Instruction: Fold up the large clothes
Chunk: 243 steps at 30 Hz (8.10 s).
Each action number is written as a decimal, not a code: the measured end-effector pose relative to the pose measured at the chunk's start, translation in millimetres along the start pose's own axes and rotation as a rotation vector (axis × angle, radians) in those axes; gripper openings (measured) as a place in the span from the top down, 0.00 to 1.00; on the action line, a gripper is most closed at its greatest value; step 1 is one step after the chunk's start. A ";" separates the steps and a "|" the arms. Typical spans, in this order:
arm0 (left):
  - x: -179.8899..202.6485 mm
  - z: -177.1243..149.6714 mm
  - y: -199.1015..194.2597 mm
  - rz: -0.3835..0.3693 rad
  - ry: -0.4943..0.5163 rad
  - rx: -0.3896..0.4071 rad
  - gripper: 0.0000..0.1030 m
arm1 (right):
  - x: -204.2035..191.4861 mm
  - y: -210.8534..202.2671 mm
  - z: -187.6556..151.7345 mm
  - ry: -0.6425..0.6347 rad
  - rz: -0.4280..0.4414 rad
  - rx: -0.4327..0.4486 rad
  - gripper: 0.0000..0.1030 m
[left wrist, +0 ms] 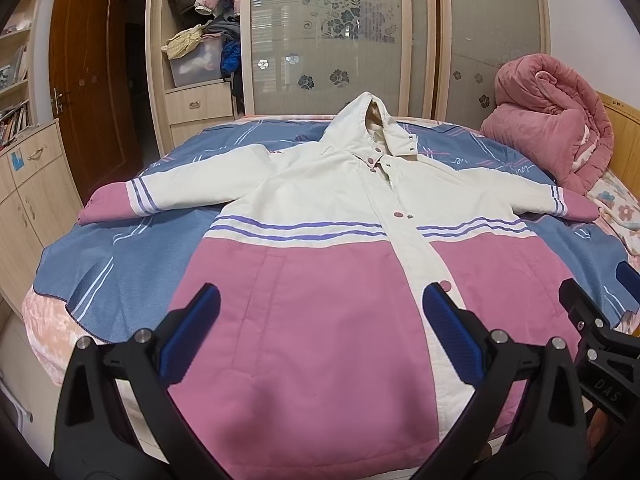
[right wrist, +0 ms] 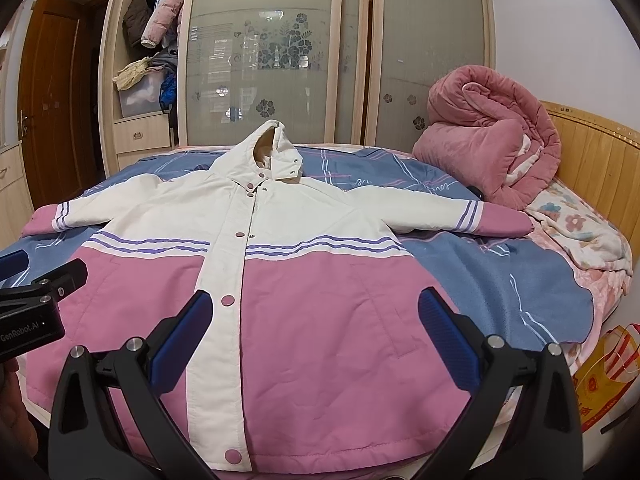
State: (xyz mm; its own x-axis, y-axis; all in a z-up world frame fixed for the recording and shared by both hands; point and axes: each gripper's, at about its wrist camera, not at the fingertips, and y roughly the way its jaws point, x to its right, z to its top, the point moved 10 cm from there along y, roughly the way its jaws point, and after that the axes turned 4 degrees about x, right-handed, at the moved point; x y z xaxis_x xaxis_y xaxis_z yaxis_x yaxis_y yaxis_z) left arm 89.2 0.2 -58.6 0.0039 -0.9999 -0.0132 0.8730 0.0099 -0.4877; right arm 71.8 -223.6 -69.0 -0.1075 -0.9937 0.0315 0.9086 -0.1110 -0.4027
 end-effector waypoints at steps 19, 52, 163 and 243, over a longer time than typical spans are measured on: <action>1.2 0.4 -0.9 -0.003 0.000 -0.002 0.02 | 0.6 1.4 0.7 -0.005 -0.005 0.001 0.01; 2.4 -0.8 -1.7 -0.008 0.009 -0.004 0.02 | 0.7 0.9 0.2 -0.004 -0.007 0.002 0.01; -497.3 5.0 282.6 -0.185 -1.247 -0.030 0.47 | -0.7 76.4 -28.8 0.094 0.170 -0.054 0.01; -23.4 -8.5 53.9 0.035 0.056 0.027 0.02 | 38.4 83.4 -37.5 0.162 0.113 -0.105 0.01</action>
State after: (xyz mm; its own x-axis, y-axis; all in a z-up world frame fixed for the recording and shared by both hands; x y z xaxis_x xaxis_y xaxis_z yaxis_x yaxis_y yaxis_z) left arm 132.0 24.2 -92.0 0.0085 -0.9968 -0.0794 0.8857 0.0443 -0.4621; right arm 128.3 -270.5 -135.6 -0.0783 -0.9835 -0.1632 0.8724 0.0117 -0.4887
